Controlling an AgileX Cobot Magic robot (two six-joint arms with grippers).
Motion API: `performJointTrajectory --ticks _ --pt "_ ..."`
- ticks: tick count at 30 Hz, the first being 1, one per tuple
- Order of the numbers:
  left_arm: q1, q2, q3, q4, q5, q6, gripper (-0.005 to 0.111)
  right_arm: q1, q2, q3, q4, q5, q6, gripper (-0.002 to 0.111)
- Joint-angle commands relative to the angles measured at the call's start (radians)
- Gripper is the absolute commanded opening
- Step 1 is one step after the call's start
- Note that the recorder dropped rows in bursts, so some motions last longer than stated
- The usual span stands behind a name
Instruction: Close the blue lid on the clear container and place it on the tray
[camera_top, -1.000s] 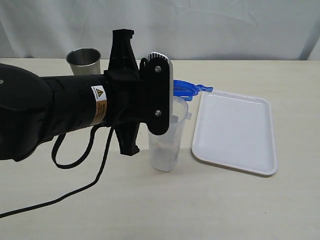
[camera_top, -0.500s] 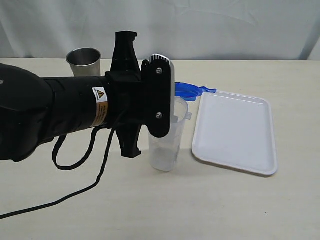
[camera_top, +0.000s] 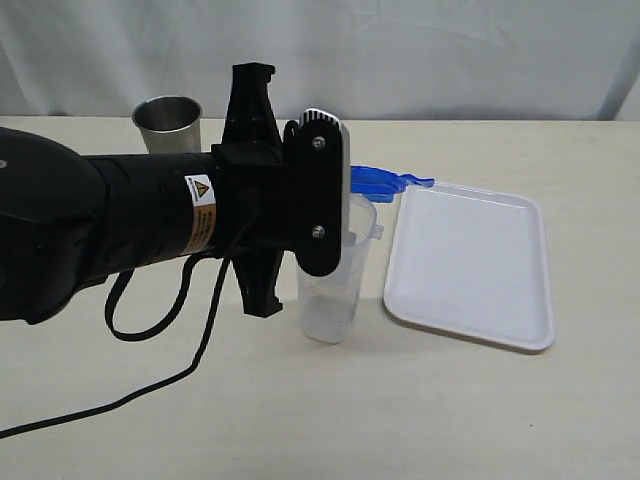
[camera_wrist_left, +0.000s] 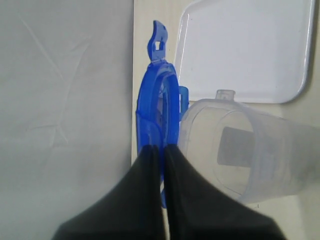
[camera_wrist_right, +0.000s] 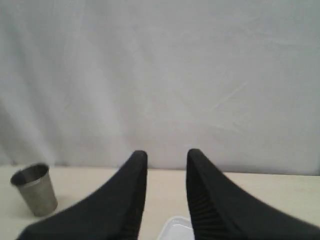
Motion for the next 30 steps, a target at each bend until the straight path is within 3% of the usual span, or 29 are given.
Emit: performJointTrajectory --ticks 1,3,4,8,9,12,16,19,26,30 --pt "-0.002 -0.006 0.005 -0.008 0.0 -0.003 0.0 0.065 0.275 -0.38 -0.011 0.387 -0.257 0.044" --pt "-0.002 -0.006 0.005 -0.008 0.003 -0.003 0.0 0.067 0.428 -0.599 0.028 0.637 -0.502 0.047" --pt "-0.002 -0.006 0.005 -0.008 0.003 -0.003 0.0 0.067 0.501 -0.674 0.099 0.794 -0.757 0.047" --pt "-0.002 -0.006 0.005 -0.008 0.006 -0.003 0.0 0.067 0.559 -0.607 0.415 0.867 -1.188 0.047" --pt "-0.002 -0.006 0.005 -0.008 0.008 -0.003 0.0 0.067 0.55 -0.566 0.447 0.857 -1.238 0.047" --pt "-0.002 -0.006 0.005 -0.008 0.001 -0.003 0.0 0.067 0.492 -0.306 0.504 0.575 -1.496 0.048" --pt "-0.002 -0.006 0.005 -0.008 0.003 -0.003 0.0 0.067 0.484 -0.026 0.942 0.32 -2.042 0.052" --pt "-0.002 -0.006 0.005 -0.008 -0.001 -0.003 0.0 0.091 0.519 0.004 1.034 0.242 -2.092 0.051" --pt "-0.002 -0.006 0.005 -0.008 -0.006 -0.003 0.0 0.197 0.62 0.004 1.005 0.089 -2.092 0.051" --pt "-0.002 -0.006 0.005 -0.008 -0.006 -0.003 0.0 0.205 0.658 0.0 0.98 0.091 -2.092 0.051"
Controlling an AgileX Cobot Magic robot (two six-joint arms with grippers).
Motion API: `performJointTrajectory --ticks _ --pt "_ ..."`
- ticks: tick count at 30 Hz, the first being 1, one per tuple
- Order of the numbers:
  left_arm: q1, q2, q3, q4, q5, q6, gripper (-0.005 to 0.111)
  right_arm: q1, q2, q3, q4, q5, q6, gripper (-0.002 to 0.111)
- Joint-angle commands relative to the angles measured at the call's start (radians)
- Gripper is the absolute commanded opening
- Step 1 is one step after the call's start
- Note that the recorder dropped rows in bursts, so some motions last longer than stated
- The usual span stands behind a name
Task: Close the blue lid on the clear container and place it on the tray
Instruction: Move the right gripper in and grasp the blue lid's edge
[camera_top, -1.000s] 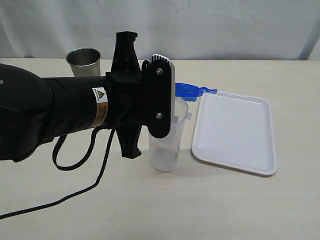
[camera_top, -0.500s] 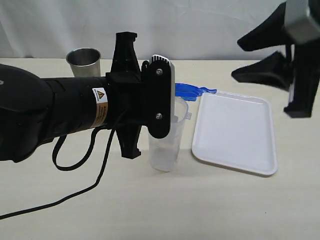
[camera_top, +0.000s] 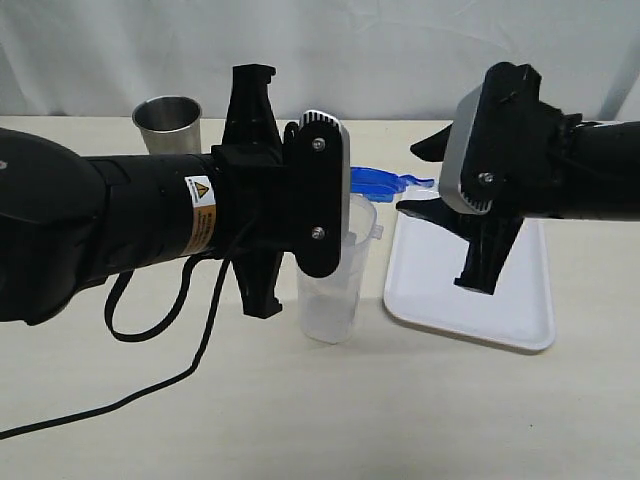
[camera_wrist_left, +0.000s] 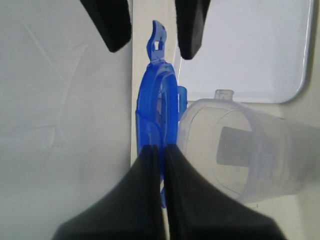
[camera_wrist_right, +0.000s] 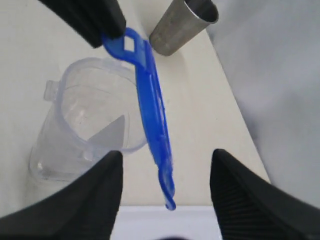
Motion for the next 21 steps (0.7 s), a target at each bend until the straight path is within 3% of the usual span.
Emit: performJointTrajectory --ticks 1,7,10,13,21 --pt "-0.002 -0.006 0.003 -0.008 -0.006 -0.003 0.0 0.007 0.018 -0.003 -0.015 -0.016 -0.035 0.051" --pt "-0.002 -0.006 0.003 -0.008 -0.006 -0.003 0.0 0.007 0.018 -0.018 0.031 0.025 -0.035 0.051" --pt "-0.002 -0.006 0.003 -0.008 -0.006 -0.003 0.0 0.007 0.018 -0.029 0.052 0.04 -0.035 0.042" --pt "-0.002 -0.006 0.003 -0.008 -0.006 -0.003 0.0 0.012 0.051 -0.029 0.052 0.071 -0.035 0.041" --pt "-0.002 -0.006 0.003 -0.008 -0.006 -0.003 0.0 0.145 0.071 -0.029 0.05 -0.195 -0.035 0.04"
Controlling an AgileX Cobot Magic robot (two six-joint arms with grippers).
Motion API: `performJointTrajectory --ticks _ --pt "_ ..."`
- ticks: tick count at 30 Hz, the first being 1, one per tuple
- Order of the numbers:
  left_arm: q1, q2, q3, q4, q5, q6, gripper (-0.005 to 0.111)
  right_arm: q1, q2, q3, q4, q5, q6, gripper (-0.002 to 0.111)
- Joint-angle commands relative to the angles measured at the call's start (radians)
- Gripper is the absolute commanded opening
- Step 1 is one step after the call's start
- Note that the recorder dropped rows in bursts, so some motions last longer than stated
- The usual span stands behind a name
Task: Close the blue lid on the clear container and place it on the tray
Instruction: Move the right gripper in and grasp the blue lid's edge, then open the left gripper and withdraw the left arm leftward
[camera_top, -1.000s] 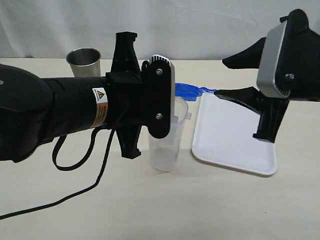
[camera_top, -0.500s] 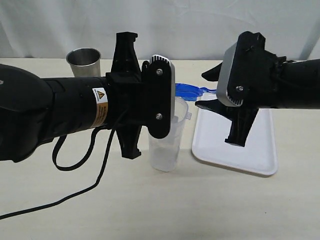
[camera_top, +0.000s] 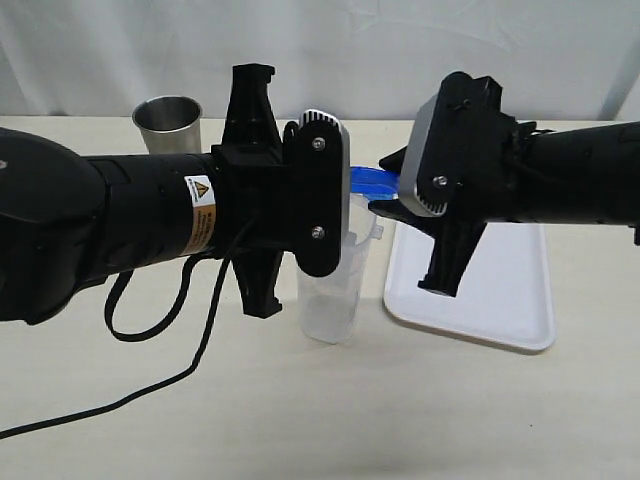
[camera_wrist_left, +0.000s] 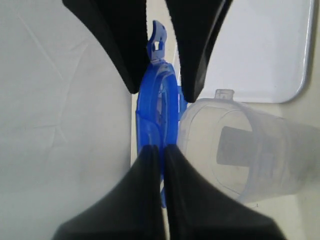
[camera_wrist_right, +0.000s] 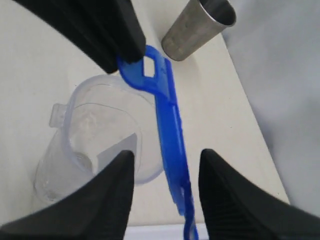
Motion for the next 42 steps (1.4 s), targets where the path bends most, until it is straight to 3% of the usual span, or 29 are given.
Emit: performJointTrajectory --ticks 1,10,16,22,25,29,36,42 --pt "-0.002 -0.006 0.003 -0.008 -0.004 -0.003 0.0 0.058 0.0 -0.005 -0.008 -0.131 -0.035 0.039" --pt "-0.002 -0.006 0.003 -0.008 0.001 -0.003 0.0 0.067 0.0 -0.005 -0.069 -0.138 -0.035 0.004" --pt "-0.002 -0.006 0.003 -0.008 0.005 -0.003 0.006 0.067 0.0 -0.005 -0.099 -0.154 -0.035 0.004" --pt "-0.002 -0.006 0.003 0.022 0.018 -0.003 0.038 0.067 0.0 -0.005 -0.144 -0.234 -0.035 0.004" --pt "-0.002 -0.006 0.003 0.022 0.075 -0.006 0.048 0.067 0.0 -0.005 -0.178 -0.241 -0.035 0.004" --pt "-0.002 -0.04 0.003 0.008 0.209 -0.108 0.05 0.067 -0.012 -0.005 -0.23 -0.239 -0.035 0.004" --pt "-0.002 -0.213 0.003 0.006 0.215 -0.288 0.05 0.067 -0.064 -0.043 -0.26 -0.215 -0.033 0.004" --pt "-0.002 -0.295 0.003 -0.166 0.493 -0.559 0.046 0.124 -0.121 -0.058 -0.294 -0.133 -0.033 0.004"
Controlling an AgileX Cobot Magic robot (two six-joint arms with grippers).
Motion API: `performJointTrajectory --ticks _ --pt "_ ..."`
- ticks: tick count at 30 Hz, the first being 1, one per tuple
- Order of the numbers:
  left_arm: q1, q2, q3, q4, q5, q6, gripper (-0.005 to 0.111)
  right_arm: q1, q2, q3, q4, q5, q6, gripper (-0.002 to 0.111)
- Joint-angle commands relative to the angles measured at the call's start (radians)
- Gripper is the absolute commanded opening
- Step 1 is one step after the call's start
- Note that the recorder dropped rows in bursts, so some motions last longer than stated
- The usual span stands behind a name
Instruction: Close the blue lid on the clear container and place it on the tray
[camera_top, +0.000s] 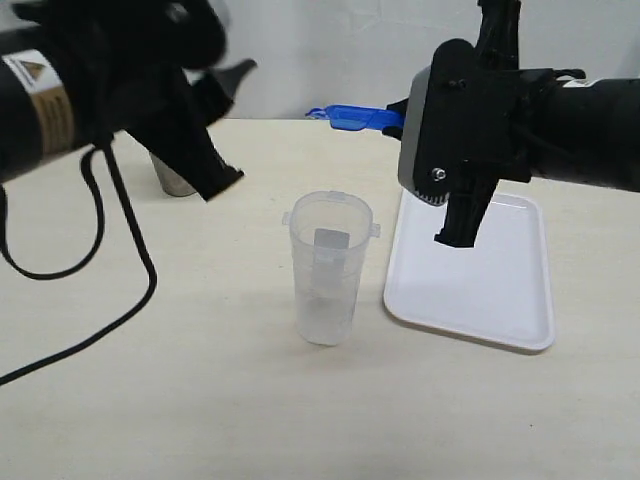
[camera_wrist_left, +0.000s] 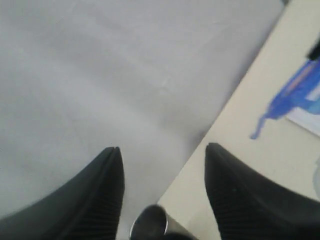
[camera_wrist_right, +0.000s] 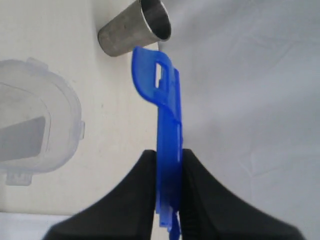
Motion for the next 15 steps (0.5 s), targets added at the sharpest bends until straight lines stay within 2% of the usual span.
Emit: performJointTrajectory --ticks 1,5,9,12,15 --pt "-0.002 -0.039 0.001 -0.169 0.223 -0.165 0.043 0.065 -0.044 -0.007 -0.033 0.039 -0.022 0.004" --pt "-0.002 -0.037 0.001 -0.291 0.367 -0.155 0.03 0.152 -0.076 0.025 -0.033 -0.091 0.15 0.004" --pt "0.019 -0.037 0.033 -0.294 0.509 -0.159 0.024 0.219 -0.099 0.097 -0.032 -0.315 0.167 0.004" --pt "0.092 -0.037 0.067 -0.294 0.5 -0.184 0.024 0.264 -0.099 0.145 -0.016 -0.436 0.135 0.004" --pt "0.187 -0.037 0.102 -0.292 0.408 -0.199 0.024 0.307 -0.099 0.165 -0.009 -0.398 -0.008 0.004"
